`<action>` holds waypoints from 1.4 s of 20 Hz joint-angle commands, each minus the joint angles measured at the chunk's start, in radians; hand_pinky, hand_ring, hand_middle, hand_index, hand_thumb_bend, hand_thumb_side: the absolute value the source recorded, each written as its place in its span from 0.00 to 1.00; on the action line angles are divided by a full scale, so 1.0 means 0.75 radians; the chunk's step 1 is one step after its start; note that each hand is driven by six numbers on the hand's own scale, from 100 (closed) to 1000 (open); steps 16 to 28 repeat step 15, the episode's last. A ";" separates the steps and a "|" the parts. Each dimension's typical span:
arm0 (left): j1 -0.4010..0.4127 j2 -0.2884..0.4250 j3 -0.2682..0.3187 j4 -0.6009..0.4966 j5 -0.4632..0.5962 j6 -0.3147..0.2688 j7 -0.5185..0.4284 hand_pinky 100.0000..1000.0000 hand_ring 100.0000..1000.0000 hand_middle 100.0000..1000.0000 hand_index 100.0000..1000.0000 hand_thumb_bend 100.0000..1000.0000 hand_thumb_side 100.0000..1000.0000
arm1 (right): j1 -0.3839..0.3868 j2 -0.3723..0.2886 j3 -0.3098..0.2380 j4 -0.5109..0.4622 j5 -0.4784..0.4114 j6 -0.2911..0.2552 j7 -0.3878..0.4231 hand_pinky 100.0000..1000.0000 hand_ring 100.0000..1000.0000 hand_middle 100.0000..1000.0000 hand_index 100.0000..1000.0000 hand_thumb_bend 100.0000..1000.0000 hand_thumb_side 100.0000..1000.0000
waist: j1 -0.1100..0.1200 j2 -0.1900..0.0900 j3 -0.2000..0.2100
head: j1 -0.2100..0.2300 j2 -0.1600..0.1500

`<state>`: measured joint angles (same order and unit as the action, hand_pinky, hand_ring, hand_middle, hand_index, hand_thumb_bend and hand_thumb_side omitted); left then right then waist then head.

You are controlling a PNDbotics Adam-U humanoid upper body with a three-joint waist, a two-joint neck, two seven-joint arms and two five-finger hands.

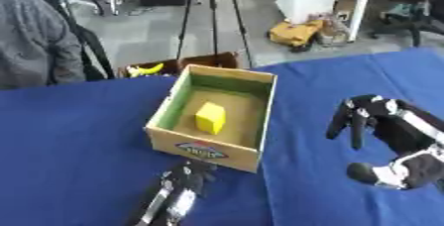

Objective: Pick up objects on the table and place them in the box.

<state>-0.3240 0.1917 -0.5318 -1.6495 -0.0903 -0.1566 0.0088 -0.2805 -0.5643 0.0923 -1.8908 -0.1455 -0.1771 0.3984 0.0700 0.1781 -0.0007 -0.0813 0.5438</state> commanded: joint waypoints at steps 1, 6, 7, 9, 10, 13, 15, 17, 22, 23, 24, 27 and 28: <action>-0.013 0.031 0.016 -0.035 0.077 0.008 -0.027 0.53 0.70 0.75 0.81 0.02 1.00 | -0.011 -0.011 0.002 -0.010 0.036 -0.012 -0.035 0.55 0.55 0.47 0.28 0.35 0.29 | -0.013 -0.017 0.001 | -0.006 0.005; -0.016 0.059 0.033 -0.059 0.198 0.023 -0.085 0.55 0.71 0.75 0.80 0.02 1.00 | -0.014 -0.010 0.003 -0.018 0.029 -0.035 -0.051 0.54 0.54 0.45 0.25 0.29 0.24 | -0.016 -0.014 0.001 | -0.006 0.002; -0.015 0.065 0.037 -0.064 0.222 0.027 -0.095 0.55 0.71 0.75 0.80 0.02 1.00 | -0.016 -0.009 0.002 -0.017 0.026 -0.034 -0.056 0.54 0.54 0.45 0.25 0.30 0.24 | -0.016 -0.013 0.001 | -0.006 0.001; -0.011 0.077 0.047 -0.074 0.270 0.034 -0.113 0.55 0.71 0.75 0.81 0.01 1.00 | -0.016 -0.007 0.001 -0.011 0.018 -0.029 -0.063 0.54 0.54 0.44 0.25 0.32 0.23 | -0.016 -0.014 0.002 | -0.005 -0.001; -0.009 0.084 0.053 -0.080 0.293 0.037 -0.121 0.55 0.71 0.75 0.82 0.00 1.00 | -0.015 -0.006 -0.001 -0.008 0.015 -0.025 -0.063 0.53 0.54 0.43 0.25 0.31 0.22 | -0.016 -0.014 0.002 | -0.005 -0.001; -0.001 0.093 0.069 -0.096 0.340 0.042 -0.130 0.55 0.71 0.75 0.85 0.00 1.00 | -0.017 -0.001 -0.009 -0.003 0.004 -0.006 -0.066 0.53 0.54 0.41 0.25 0.33 0.23 | -0.014 -0.014 0.004 | -0.005 -0.001; -0.004 0.090 0.070 -0.097 0.362 0.042 -0.126 0.55 0.71 0.75 0.85 0.01 1.00 | -0.016 -0.003 -0.012 -0.011 0.017 0.000 -0.060 0.57 0.58 0.48 0.32 0.34 0.35 | -0.015 -0.014 0.005 | -0.005 -0.002; -0.004 0.090 0.070 -0.097 0.362 0.042 -0.126 0.55 0.71 0.75 0.85 0.01 1.00 | -0.016 -0.003 -0.012 -0.011 0.017 0.000 -0.060 0.57 0.58 0.48 0.32 0.34 0.35 | -0.015 -0.014 0.005 | -0.005 -0.002; -0.004 0.090 0.070 -0.097 0.362 0.042 -0.126 0.55 0.71 0.75 0.85 0.01 1.00 | -0.016 -0.003 -0.012 -0.011 0.017 0.000 -0.060 0.57 0.58 0.48 0.32 0.34 0.35 | -0.015 -0.014 0.005 | -0.005 -0.002; -0.004 0.090 0.070 -0.097 0.362 0.042 -0.126 0.55 0.71 0.75 0.85 0.01 1.00 | -0.016 -0.003 -0.012 -0.011 0.017 0.000 -0.060 0.57 0.58 0.48 0.32 0.34 0.35 | -0.015 -0.014 0.005 | -0.005 -0.002; -0.004 0.090 0.070 -0.097 0.362 0.042 -0.126 0.55 0.71 0.75 0.85 0.01 1.00 | -0.016 -0.003 -0.012 -0.011 0.017 0.000 -0.060 0.57 0.58 0.48 0.32 0.34 0.35 | -0.015 -0.014 0.005 | -0.005 -0.002; -0.004 0.090 0.070 -0.097 0.362 0.042 -0.126 0.55 0.71 0.75 0.85 0.01 1.00 | -0.016 -0.003 -0.012 -0.011 0.017 0.000 -0.060 0.57 0.58 0.48 0.32 0.34 0.35 | -0.015 -0.014 0.005 | -0.005 -0.002; -0.004 0.090 0.070 -0.097 0.362 0.042 -0.126 0.55 0.71 0.75 0.85 0.01 1.00 | -0.016 -0.003 -0.012 -0.011 0.017 0.000 -0.060 0.57 0.58 0.48 0.32 0.34 0.35 | -0.015 -0.014 0.005 | -0.005 -0.002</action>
